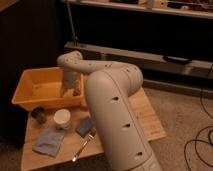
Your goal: Place pepper in plastic cup
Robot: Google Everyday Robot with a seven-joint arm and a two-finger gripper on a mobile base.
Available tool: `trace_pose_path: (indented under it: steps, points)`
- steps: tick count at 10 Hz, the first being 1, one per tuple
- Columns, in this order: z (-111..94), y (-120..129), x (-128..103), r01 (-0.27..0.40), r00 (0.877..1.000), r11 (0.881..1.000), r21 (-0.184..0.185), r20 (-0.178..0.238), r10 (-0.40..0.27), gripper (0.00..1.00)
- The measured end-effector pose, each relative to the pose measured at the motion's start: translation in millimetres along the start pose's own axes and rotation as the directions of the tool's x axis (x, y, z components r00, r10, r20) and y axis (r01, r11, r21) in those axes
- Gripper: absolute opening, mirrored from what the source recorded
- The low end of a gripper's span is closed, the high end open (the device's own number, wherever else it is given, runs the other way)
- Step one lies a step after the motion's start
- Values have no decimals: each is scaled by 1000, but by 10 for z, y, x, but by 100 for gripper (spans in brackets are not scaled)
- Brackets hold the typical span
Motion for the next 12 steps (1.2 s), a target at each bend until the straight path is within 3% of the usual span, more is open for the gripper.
trace_pose_path:
  steps: [4, 7, 12]
  points:
    - [13, 15, -4, 3, 1000, 1000, 2, 0, -3, 66]
    - [104, -59, -19, -9, 1000, 999, 43, -2, 9, 66]
    - [212, -288, -126, -36, 999, 998, 59, 18, 35, 66]
